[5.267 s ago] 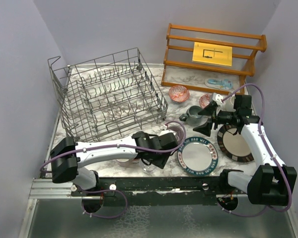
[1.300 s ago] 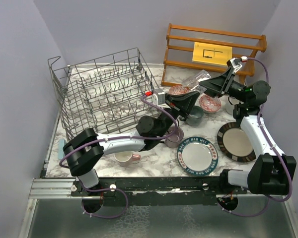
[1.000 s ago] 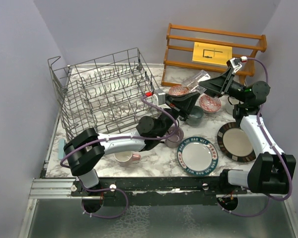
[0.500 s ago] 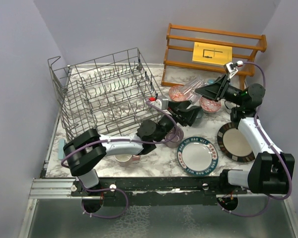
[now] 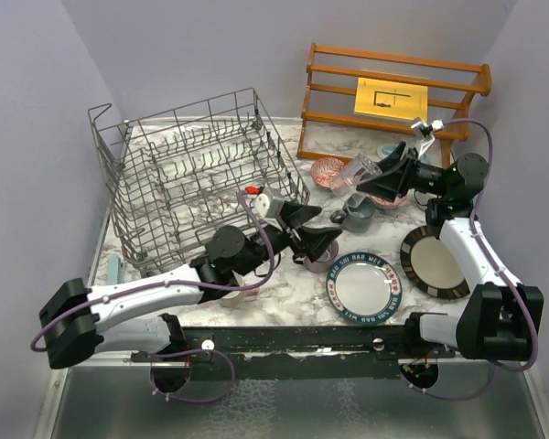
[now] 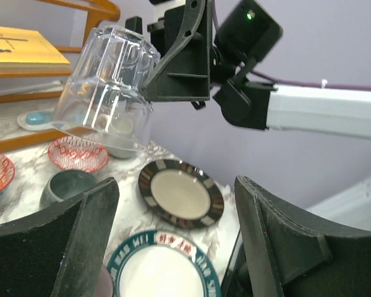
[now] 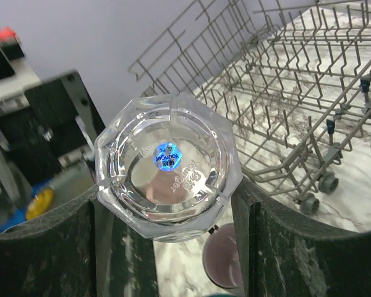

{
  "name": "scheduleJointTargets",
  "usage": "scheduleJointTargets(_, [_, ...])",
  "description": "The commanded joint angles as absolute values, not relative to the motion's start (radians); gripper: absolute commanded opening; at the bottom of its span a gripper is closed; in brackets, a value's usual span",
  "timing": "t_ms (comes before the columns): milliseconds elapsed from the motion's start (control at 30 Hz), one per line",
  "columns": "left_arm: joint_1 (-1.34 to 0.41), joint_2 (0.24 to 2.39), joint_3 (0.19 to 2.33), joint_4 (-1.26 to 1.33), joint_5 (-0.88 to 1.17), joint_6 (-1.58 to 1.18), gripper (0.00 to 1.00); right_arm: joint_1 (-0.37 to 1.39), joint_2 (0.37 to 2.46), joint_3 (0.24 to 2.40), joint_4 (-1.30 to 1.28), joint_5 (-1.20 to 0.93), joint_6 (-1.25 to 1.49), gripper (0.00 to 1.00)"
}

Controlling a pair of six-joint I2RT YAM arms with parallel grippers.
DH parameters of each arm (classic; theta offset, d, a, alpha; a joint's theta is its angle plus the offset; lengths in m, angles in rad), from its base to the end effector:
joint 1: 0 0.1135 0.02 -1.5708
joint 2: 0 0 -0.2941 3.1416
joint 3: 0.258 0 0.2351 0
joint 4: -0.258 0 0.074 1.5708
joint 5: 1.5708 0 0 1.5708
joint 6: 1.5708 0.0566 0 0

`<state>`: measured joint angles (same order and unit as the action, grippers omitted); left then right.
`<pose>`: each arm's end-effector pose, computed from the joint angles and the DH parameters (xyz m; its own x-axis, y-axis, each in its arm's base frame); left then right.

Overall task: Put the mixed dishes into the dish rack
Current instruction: Pick up the cup at the center of the board.

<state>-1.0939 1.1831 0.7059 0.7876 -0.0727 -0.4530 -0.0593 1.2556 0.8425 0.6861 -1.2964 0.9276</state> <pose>0.1241 -0.2313 0.3745 -0.2478 -0.4712 -0.8465 0.8295 0.3481 -0.4367 0.2499 0.0397 0.3809 -0.5661 0.2508 -0.7852 -0.7607 0.2080 0.6149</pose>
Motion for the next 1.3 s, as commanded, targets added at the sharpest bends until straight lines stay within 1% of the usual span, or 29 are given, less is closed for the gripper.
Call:
scheduleJointTargets(0, [-1.061,1.049,0.733,0.440,0.013,-0.379,0.80,-0.063,1.231,0.858,0.573,-1.479,0.582,0.28])
scheduleJointTargets(67, [-0.999,1.017,0.744,0.382,0.050,-0.378,0.83,-0.063,1.232,0.872,0.412,-1.533,0.355,0.26])
scheduleJointTargets(167, [-0.895,1.019,0.766,0.364,0.179,-0.426,0.90,-0.060,1.231,0.922,0.032,-1.578,-0.092,0.26])
scheduleJointTargets(233, [-0.851,1.054,0.809,0.360,0.273,-0.451,0.90,-0.057,1.237,0.985,-0.281,-1.584,-0.447,0.26])
scheduleJointTargets(333, [-0.825,1.131,0.888,0.367,0.402,-0.446,0.91,-0.051,1.270,1.062,-0.668,-1.590,-0.822,0.26])
scheduleJointTargets(400, [-0.821,1.176,0.934,0.360,0.473,-0.390,0.92,-0.047,1.301,1.107,-0.865,-1.592,-1.033,0.27])
scheduleJointTargets(600, [-0.807,1.247,1.007,0.325,0.567,-0.138,0.96,-0.032,1.415,1.163,-1.351,-1.562,-1.615,0.28])
scheduleJointTargets(633, [-0.807,1.249,1.003,0.333,0.598,-0.089,0.97,-0.032,1.434,1.170,-1.399,-1.558,-1.675,0.28])
scheduleJointTargets(700, [-0.807,1.245,0.964,0.389,0.647,0.005,0.99,-0.029,1.449,1.170,-1.408,-1.547,-1.680,0.29])
scheduleJointTargets(800, [-0.807,1.235,0.900,0.478,0.687,0.091,0.99,-0.024,1.436,1.159,-1.408,-1.533,-1.700,0.29])
scheduleJointTargets(900, [-0.807,1.271,0.929,0.457,0.695,0.114,0.99,-0.019,1.420,1.147,-1.405,-1.524,-1.717,0.29])
scheduleJointTargets(1000, [-0.807,1.330,0.997,0.414,0.749,0.099,0.99,-0.014,1.407,1.137,-1.394,-1.513,-1.715,0.29])
scheduleJointTargets(1067, [-0.807,1.366,1.026,0.433,0.779,0.063,0.99,-0.012,1.403,1.135,-1.391,-1.509,-1.714,0.29])
scheduleJointTargets(1267, [-0.807,1.431,1.030,0.516,0.781,-0.041,0.99,-0.005,1.388,1.130,-1.385,-1.508,-1.710,0.29])
